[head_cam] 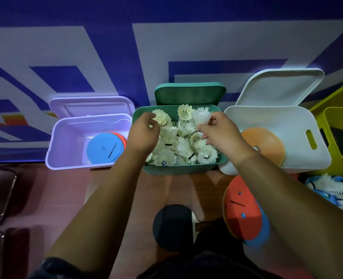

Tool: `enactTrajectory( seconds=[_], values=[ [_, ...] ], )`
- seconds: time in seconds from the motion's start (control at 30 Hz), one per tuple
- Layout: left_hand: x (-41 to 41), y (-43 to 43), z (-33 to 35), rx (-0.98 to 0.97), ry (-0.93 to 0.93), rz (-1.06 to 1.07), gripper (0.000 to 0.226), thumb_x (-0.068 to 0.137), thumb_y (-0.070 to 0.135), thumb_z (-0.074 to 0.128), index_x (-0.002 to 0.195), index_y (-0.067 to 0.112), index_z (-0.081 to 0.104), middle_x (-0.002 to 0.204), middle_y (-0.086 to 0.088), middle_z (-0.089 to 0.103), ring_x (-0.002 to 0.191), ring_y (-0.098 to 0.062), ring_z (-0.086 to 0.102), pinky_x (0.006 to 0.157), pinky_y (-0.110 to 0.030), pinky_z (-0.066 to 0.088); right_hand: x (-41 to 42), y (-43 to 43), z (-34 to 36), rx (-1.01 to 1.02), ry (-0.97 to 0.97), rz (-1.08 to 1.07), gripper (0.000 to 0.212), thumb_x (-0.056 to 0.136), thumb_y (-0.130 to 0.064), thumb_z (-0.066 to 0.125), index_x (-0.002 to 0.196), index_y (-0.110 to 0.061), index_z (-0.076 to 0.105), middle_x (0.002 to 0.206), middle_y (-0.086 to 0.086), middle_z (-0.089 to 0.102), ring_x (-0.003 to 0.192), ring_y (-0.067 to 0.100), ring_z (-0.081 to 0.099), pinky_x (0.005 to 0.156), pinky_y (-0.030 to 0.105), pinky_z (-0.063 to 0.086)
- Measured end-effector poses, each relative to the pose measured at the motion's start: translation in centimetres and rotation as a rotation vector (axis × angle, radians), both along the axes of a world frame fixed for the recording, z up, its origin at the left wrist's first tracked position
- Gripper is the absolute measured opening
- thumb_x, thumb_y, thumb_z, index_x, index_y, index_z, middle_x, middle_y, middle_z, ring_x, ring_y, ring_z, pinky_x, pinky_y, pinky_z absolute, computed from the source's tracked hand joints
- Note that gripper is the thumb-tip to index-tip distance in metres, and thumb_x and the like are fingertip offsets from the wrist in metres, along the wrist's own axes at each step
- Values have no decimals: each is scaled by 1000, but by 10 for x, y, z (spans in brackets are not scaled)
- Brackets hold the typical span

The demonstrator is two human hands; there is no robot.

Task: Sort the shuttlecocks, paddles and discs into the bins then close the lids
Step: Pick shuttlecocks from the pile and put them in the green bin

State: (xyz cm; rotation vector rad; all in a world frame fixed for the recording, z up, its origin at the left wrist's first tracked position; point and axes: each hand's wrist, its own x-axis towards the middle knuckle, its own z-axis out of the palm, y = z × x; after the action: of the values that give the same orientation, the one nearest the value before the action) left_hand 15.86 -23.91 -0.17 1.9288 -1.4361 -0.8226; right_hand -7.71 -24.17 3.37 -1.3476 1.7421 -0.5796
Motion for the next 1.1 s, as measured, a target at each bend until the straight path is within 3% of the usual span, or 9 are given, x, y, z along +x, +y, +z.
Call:
enactTrajectory(
  seconds=[0.17, 0.33, 0.43, 0.6, 0.7, 0.8, 0.87, 0.97, 1.1],
  values=[
    [5, 7, -8, 22, 34, 1, 26, 100, 27, 57, 123, 23, 68, 107, 5, 70, 88, -22, 65, 74, -32, 51, -18, -22, -7, -43, -22, -192, 30, 79, -36, 67, 105, -20, 67, 89, -2, 78, 79, 19, 77, 75, 55, 64],
    [18, 22, -9, 18, 158, 74, 17, 94, 34, 61, 109, 34, 70, 97, 9, 74, 91, -18, 71, 83, -39, 60, -19, -42, -11, -75, 58, -156, 33, 73, -43, 65, 98, -22, 68, 87, -2, 75, 83, 20, 75, 78, 51, 65],
    [24, 35, -3, 20, 211, 116, 16, 93, 30, 63, 108, 30, 71, 94, 7, 75, 88, -18, 72, 83, -39, 61, -11, -44, -11, -89, 8, -110, 26, 79, -39, 69, 101, -25, 67, 94, -2, 76, 88, 20, 75, 85, 51, 64],
    [30, 60, 4, 16, 210, 147, 15, 97, 21, 64, 110, 24, 71, 94, 5, 76, 79, -13, 70, 69, -30, 59, -13, -40, -20, 18, -79, -51, 67, 84, -34, 74, 146, -19, 54, 130, -3, 68, 105, 19, 73, 98, 47, 60],
    [28, 77, 8, 9, 205, 164, 15, 99, 16, 63, 110, 20, 71, 93, 5, 77, 79, -12, 72, 64, -21, 53, -20, -34, -23, 4, -46, -63, 58, 84, -30, 66, 141, -19, 59, 122, -1, 73, 104, 18, 72, 98, 48, 60],
    [22, 93, 9, 26, 247, 160, 18, 98, 12, 61, 109, 21, 72, 90, 7, 77, 78, -9, 73, 69, -26, 57, -22, -20, -13, -38, 15, -65, 43, 87, -28, 62, 129, -15, 65, 114, 7, 75, 96, 18, 70, 93, 48, 60],
    [18, 103, 7, 41, 264, 150, 21, 97, 12, 58, 105, 24, 73, 90, 7, 77, 75, -10, 72, 72, -31, 59, -24, -7, -8, -68, 16, -60, 35, 91, -29, 61, 126, -24, 66, 113, 1, 74, 100, 19, 70, 91, 42, 59],
    [12, 119, 4, 59, 291, 149, 23, 96, 11, 54, 101, 24, 73, 94, 3, 77, 73, -12, 71, 71, -35, 58, -25, 19, -6, -84, -48, -26, 13, 95, -30, 61, 104, -36, 68, 106, -7, 75, 90, 16, 74, 78, 37, 61],
    [10, 145, -5, 83, 315, 217, 18, 99, 12, 58, 101, 20, 73, 92, 1, 77, 71, -12, 70, 67, -31, 57, -19, 64, -12, -75, -86, 73, 16, 100, -27, 58, 100, -31, 72, 94, -11, 76, 75, 9, 73, 68, 30, 58]
  ],
)
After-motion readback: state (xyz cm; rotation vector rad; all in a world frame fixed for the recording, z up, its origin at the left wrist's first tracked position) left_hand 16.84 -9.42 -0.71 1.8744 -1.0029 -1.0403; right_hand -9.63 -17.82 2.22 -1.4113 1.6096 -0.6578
